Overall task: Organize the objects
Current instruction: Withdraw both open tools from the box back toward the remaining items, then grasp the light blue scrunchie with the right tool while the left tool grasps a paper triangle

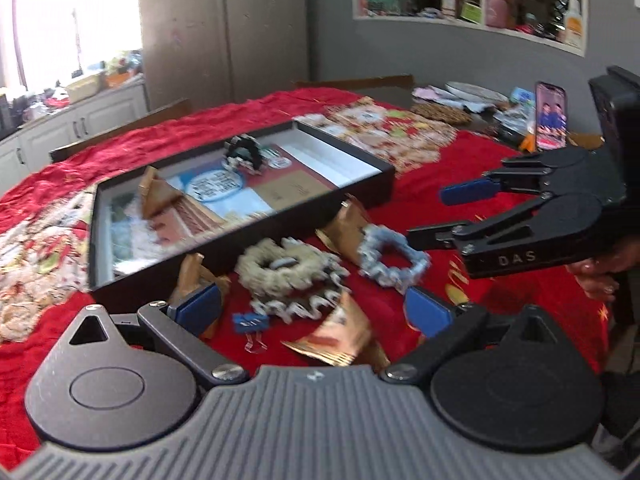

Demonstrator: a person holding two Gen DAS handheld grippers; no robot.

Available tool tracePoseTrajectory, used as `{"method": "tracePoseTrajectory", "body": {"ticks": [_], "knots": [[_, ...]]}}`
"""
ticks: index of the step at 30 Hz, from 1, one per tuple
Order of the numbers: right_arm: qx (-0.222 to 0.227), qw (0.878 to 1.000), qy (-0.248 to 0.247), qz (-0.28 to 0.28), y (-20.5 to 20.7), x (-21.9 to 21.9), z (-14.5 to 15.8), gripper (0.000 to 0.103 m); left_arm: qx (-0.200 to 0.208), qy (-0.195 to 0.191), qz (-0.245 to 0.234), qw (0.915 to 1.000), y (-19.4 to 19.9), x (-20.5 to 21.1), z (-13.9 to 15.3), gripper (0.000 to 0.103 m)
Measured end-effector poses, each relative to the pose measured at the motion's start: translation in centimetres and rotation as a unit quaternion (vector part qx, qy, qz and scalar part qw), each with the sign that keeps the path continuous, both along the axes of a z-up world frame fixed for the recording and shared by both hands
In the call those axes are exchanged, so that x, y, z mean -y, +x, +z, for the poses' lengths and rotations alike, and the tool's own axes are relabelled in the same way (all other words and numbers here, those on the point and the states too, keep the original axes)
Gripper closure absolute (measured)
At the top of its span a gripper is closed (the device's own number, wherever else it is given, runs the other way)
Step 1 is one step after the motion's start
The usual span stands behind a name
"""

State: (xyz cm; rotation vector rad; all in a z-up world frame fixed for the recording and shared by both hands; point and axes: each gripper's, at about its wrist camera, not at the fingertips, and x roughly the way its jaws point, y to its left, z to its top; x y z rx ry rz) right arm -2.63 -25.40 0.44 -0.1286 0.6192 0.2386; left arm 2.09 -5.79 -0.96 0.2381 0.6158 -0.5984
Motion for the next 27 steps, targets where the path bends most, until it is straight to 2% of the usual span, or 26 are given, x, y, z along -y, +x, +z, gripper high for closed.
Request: {"method": "tracePoseTrajectory", "body": {"ticks": [8,27], "knots": [[-0.009,1.000,0.009,0.005,0.2,-0.6,-0.9,0.052,-0.024,-0.011,-0.018,0.9995,-0.2,0.2,-1.4,0.004],[-0.023,1.000,0.019,-0.003,0.7,-0.4,-2.0,0.056,-0.059,-0.028,-0.023,0.9976,0.6,0.2,-2.5,0.017]]}}
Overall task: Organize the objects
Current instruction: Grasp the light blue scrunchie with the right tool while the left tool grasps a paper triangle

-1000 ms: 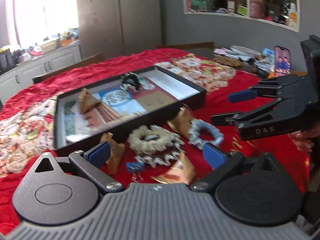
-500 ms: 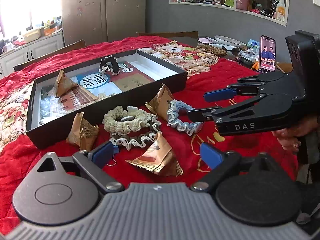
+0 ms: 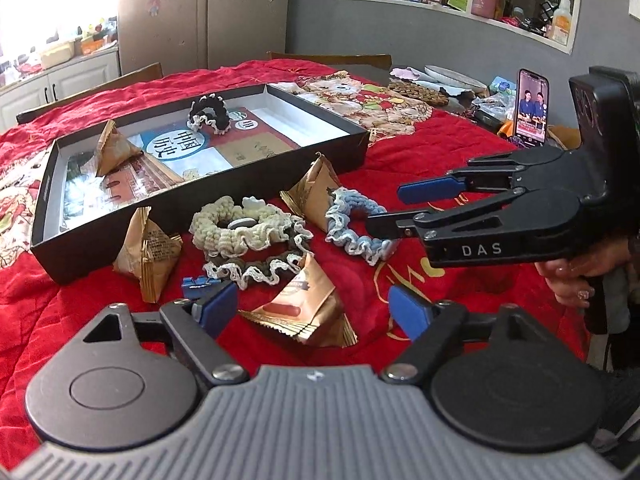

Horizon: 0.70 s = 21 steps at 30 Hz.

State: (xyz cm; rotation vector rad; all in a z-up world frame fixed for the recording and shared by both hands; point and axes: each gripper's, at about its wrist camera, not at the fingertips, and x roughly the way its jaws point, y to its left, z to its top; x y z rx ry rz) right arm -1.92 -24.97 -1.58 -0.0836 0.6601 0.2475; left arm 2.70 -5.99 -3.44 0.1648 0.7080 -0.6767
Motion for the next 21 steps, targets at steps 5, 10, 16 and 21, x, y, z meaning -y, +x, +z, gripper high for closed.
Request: {"method": "tracePoseTrajectory", "body": {"ticks": [5,10,16,21], "knots": [[-0.003,1.000,0.001,0.001,0.0,0.0,-0.1,0.056,-0.010,-0.003,0.004,0.9999,0.3,-0.1,-0.1,0.026],[-0.019,0.999,0.026,-0.001,0.5,0.6,-0.5,0.058,-0.011,0.000,0.006,0.9999,0.4,0.0,-0.3,0.033],[-0.031,0.999,0.037,-0.006,1.1,0.8,-1.0,0.071,-0.013,0.003,0.007,0.9999,0.5,0.0,-0.5,0.041],[-0.034,0.998,0.047,-0.012,1.3,1.0,-1.1,0.084,-0.010,0.005,0.008,0.9999,0.4,0.0,-0.4,0.050]]}}
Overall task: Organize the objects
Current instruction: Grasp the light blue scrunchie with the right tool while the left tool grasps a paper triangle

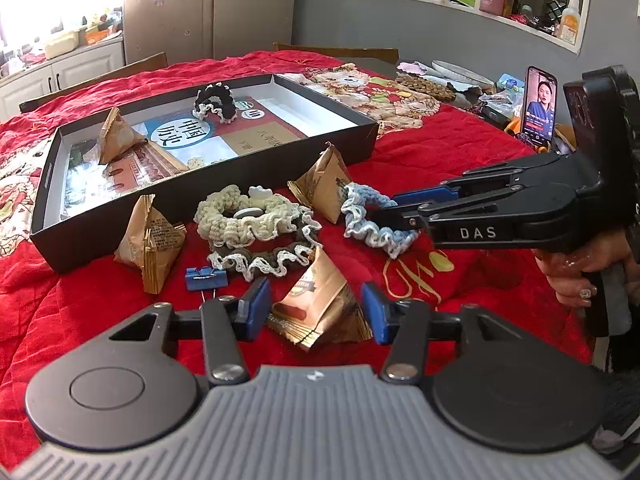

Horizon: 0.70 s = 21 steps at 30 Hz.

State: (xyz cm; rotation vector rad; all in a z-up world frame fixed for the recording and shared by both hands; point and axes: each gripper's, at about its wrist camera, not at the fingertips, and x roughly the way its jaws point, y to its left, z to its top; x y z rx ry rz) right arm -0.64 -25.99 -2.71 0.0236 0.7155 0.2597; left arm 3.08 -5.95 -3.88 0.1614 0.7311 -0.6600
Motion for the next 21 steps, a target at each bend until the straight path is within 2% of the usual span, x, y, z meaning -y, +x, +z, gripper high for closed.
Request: {"method": "tracePoseTrajectory", "body": {"ticks": [5,21], "knots": [[0.002,1.000,-0.003,0.004,-0.11,-0.09,0.07,0.089,-0.007,-0.007,0.003,1.0000,0.14,-0.14,0.08,0.052],[0.011,1.000,-0.009,0.011,-0.78,-0.51,0.60,0.091,-0.009,-0.009,0.003,0.9999,0.07,-0.23,0.31,0.054]]}}
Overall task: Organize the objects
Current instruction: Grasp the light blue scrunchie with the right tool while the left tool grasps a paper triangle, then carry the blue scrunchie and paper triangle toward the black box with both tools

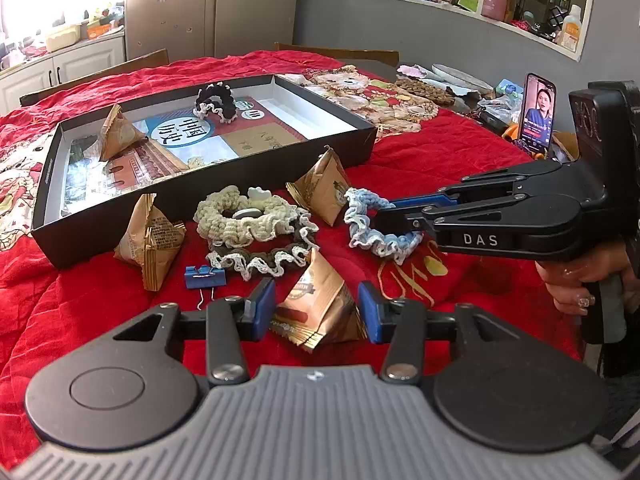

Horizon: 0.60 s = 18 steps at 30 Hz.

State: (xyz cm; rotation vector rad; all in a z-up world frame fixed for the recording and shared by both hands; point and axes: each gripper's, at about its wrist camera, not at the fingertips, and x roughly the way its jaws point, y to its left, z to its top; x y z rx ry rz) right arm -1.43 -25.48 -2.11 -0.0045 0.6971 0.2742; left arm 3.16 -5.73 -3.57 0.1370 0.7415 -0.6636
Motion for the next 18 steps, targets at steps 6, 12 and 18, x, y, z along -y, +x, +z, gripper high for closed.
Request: {"method": "tracePoseTrajectory", "body": {"ticks": [6,12,18], "knots": [[0.003,1.000,-0.003,0.002,-0.2,0.0,0.2,0.091,0.000,-0.001,0.000,1.0000,0.0,0.0,0.1,0.054],[0.008,1.000,-0.003,0.005,-0.5,0.0,0.5,0.091,0.001,-0.002,0.000,1.0000,0.0,0.0,0.2,0.055],[0.018,1.000,-0.010,0.007,-1.0,-0.1,1.1,0.091,0.006,-0.003,-0.002,1.0000,-0.2,0.0,0.8,0.055]]}}
